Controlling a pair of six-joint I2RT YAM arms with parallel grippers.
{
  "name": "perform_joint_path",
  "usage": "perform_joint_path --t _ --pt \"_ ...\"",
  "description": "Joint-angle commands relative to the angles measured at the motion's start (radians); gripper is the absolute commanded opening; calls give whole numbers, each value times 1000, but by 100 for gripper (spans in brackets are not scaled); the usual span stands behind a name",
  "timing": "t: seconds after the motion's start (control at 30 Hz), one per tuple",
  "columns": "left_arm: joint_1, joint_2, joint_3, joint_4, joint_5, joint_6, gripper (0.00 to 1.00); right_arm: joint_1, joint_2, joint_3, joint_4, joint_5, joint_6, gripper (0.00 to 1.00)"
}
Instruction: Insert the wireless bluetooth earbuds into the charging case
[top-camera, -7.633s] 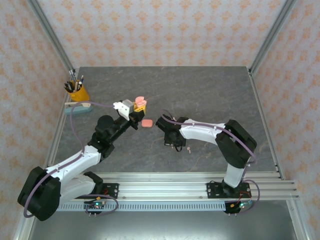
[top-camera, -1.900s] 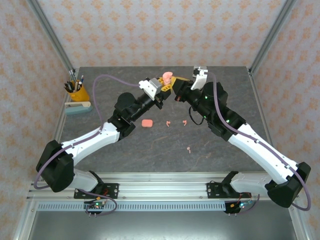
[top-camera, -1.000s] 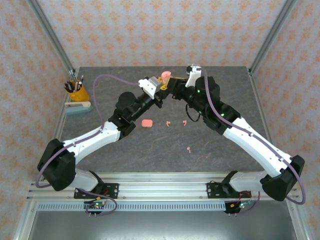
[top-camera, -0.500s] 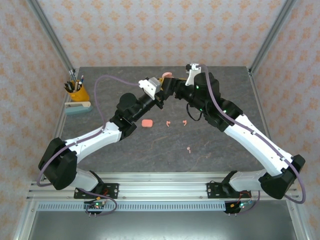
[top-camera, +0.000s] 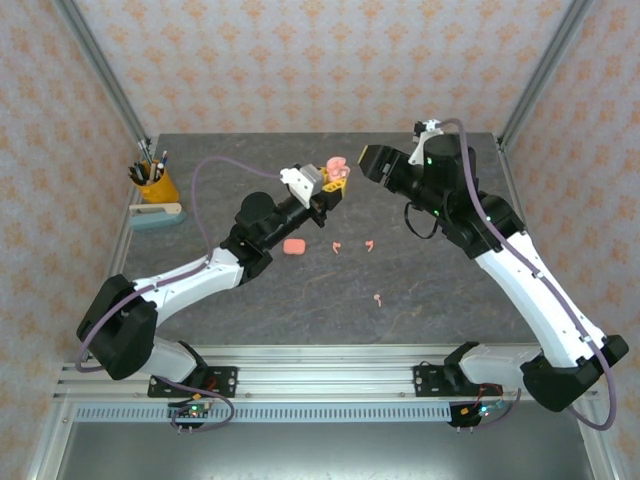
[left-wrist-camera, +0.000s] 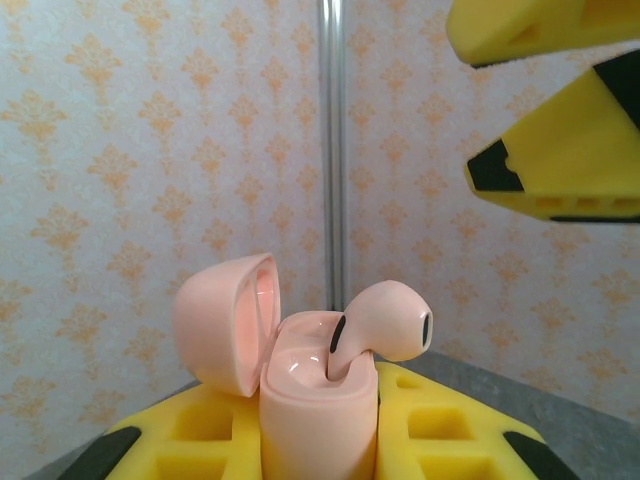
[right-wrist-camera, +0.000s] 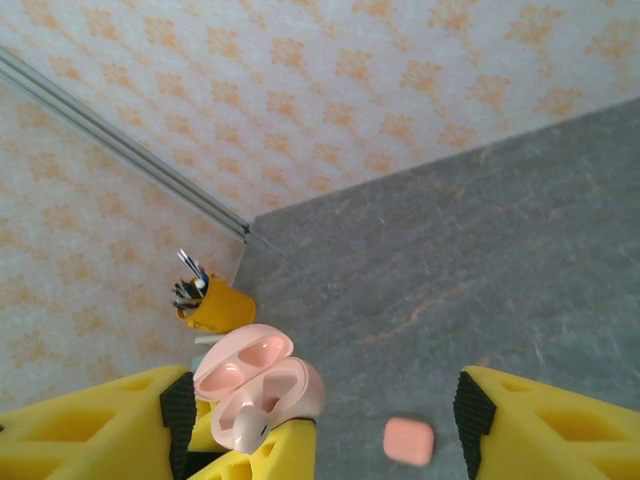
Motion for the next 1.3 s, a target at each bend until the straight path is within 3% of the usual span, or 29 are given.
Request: perform_joint_path --t 0.0,0.17,0.33,0.43,0.8,1.27 --pt "32 23 -36 52 96 -45 0 -10 24 35 -179 -64 -8 58" --pt "91 32 -69 88 217 -121 0 -11 45 15 -276 -112 -37 30" --pt "102 25 -63 42 303 -118 0 -11 81 5 -318 -175 -60 12" --pt "101 30 -62 39 326 -124 0 -11 104 2 -315 -198 -62 6" --pt "98 41 -55 10 370 -123 0 -11 189 55 -293 -251 -50 0" --pt "78 74 -39 -12 388 -97 0 -7 249 155 -310 -300 -50 0"
